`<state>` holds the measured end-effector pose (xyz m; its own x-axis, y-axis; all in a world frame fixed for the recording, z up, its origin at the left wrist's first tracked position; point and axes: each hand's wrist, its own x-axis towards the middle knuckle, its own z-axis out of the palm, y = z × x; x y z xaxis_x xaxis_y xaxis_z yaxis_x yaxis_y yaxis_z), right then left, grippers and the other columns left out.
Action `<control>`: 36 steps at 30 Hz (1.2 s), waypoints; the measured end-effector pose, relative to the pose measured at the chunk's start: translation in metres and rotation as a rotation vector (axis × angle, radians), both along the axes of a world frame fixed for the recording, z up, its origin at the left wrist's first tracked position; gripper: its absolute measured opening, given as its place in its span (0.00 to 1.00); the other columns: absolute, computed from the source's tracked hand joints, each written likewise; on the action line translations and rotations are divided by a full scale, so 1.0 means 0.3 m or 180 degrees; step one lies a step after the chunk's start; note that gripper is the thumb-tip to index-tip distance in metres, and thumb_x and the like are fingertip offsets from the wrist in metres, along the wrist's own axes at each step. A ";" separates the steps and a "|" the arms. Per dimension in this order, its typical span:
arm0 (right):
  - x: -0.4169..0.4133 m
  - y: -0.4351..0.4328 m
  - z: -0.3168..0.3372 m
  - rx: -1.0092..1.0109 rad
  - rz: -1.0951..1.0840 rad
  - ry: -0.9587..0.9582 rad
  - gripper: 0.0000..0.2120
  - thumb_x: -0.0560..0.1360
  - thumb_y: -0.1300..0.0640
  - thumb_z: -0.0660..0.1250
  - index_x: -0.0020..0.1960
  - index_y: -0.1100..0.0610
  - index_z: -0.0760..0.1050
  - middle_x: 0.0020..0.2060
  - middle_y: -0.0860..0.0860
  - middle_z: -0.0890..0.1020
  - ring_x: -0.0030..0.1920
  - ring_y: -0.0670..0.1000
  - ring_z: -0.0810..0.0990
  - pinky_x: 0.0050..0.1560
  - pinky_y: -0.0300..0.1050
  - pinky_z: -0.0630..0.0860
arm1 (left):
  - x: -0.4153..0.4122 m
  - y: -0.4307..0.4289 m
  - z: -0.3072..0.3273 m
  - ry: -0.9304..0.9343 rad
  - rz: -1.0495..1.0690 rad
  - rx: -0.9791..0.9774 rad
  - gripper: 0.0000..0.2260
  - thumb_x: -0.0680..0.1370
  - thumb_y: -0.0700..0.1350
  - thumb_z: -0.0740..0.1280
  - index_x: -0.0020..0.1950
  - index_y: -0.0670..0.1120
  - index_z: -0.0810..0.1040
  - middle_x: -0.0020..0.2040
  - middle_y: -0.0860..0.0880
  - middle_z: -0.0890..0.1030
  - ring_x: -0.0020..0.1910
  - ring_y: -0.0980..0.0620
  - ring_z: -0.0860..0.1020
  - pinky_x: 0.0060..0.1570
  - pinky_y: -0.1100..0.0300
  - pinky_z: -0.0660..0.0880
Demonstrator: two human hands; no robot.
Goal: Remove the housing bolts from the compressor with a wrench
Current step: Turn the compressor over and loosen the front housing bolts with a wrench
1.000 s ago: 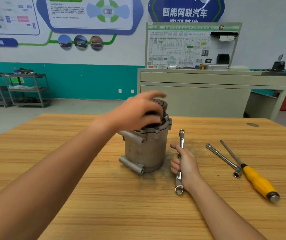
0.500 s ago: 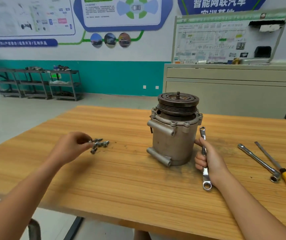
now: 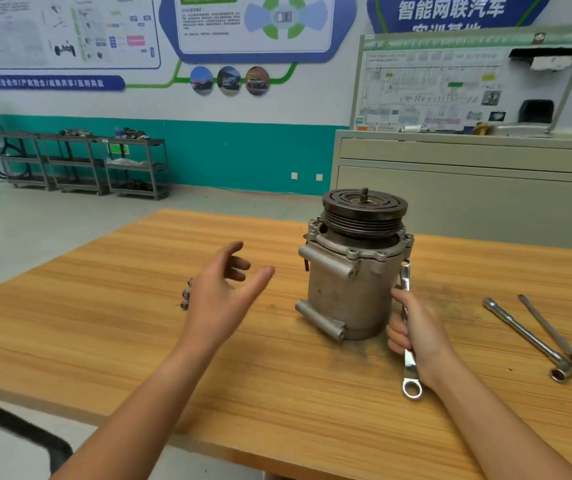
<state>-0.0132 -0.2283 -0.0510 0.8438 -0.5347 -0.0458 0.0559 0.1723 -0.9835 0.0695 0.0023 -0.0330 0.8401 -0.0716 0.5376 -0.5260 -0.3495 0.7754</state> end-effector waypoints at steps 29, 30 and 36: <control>-0.116 0.151 0.085 -0.1208 -0.0240 -0.0876 0.14 0.77 0.56 0.60 0.57 0.39 0.73 0.44 0.32 0.79 0.45 0.32 0.77 0.47 0.34 0.72 | 0.161 -0.225 0.051 0.0942 -0.2060 -0.0046 0.42 0.56 0.60 0.73 0.70 0.55 0.67 0.66 0.55 0.73 0.65 0.53 0.73 0.63 0.50 0.71; -0.129 0.159 0.080 -0.1351 -0.0211 -0.0833 0.18 0.77 0.55 0.60 0.65 0.40 0.69 0.54 0.29 0.75 0.54 0.27 0.71 0.57 0.30 0.67 | 0.170 -0.221 0.061 0.0986 -0.2203 0.0050 0.45 0.55 0.62 0.74 0.71 0.54 0.67 0.67 0.55 0.73 0.65 0.52 0.73 0.64 0.47 0.71; -0.162 0.139 0.097 -0.1737 -0.0024 -0.0476 0.25 0.77 0.52 0.60 0.72 0.42 0.57 0.64 0.31 0.66 0.65 0.32 0.64 0.66 0.34 0.63 | 0.194 -0.218 0.086 0.1161 -0.2610 0.0234 0.54 0.49 0.69 0.77 0.72 0.53 0.66 0.69 0.53 0.72 0.66 0.47 0.72 0.64 0.43 0.70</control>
